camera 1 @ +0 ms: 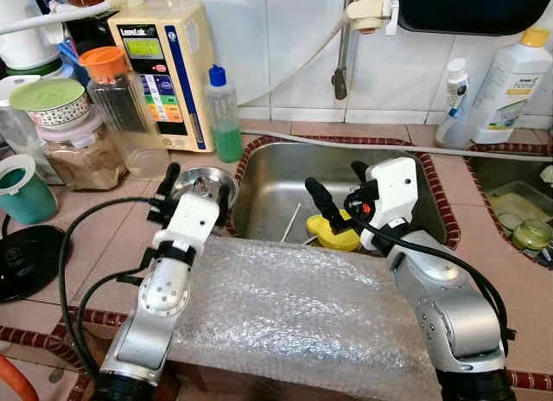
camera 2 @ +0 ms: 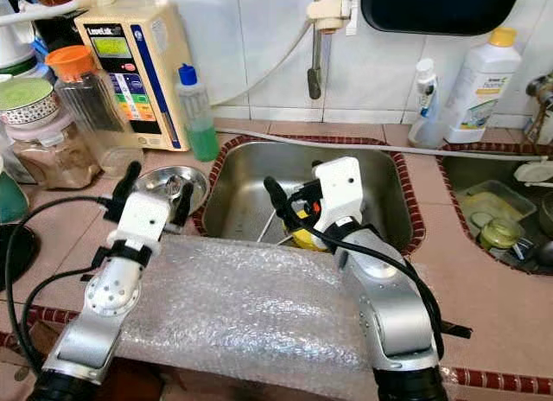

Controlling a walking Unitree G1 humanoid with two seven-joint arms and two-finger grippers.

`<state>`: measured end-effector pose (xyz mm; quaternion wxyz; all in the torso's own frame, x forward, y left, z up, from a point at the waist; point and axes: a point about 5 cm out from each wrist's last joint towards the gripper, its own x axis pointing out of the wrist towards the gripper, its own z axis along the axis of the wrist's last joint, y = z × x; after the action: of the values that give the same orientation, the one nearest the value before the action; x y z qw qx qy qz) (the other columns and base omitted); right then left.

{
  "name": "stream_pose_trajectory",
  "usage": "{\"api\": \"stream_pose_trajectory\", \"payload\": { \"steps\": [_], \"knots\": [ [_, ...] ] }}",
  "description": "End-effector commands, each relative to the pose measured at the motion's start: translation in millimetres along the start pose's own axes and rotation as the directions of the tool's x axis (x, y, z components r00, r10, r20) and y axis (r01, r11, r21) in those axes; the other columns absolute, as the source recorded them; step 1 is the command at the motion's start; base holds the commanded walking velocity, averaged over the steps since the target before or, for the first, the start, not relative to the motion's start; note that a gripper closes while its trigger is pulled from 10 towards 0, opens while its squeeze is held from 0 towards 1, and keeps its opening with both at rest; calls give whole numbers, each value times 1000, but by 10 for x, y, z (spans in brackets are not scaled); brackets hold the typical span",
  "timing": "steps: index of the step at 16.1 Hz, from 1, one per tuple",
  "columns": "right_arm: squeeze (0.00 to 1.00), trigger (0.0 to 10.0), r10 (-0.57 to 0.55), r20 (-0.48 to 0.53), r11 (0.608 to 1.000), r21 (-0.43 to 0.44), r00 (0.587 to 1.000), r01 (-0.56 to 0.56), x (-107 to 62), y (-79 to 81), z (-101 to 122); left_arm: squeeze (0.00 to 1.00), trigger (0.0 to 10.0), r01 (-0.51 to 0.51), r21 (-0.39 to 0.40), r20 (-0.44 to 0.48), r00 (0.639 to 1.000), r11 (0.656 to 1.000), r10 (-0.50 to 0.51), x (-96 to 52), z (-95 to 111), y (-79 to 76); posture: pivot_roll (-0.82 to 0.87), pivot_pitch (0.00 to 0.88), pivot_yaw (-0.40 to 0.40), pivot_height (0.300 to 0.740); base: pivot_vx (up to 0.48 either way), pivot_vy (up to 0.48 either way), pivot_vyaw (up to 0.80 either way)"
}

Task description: Kitchen organization

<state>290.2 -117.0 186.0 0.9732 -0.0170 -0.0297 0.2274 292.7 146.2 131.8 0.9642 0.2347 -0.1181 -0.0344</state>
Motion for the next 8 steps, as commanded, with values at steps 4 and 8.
{"api": "stream_pose_trajectory", "payload": {
  "steps": [4,8],
  "knots": [
    [0,10000,28,16,999,-20,999,-28,-16,23,69,0,10000,-13,16,-81,997,1000,14,-115,-230,27,9,0,26,740,0,0,0],
    [0,10000,37,11,999,-22,999,-37,-10,38,66,0,10000,-29,-59,-207,978,998,16,-206,-434,-5,6,0,28,740,0,0,0]
  ]
}}
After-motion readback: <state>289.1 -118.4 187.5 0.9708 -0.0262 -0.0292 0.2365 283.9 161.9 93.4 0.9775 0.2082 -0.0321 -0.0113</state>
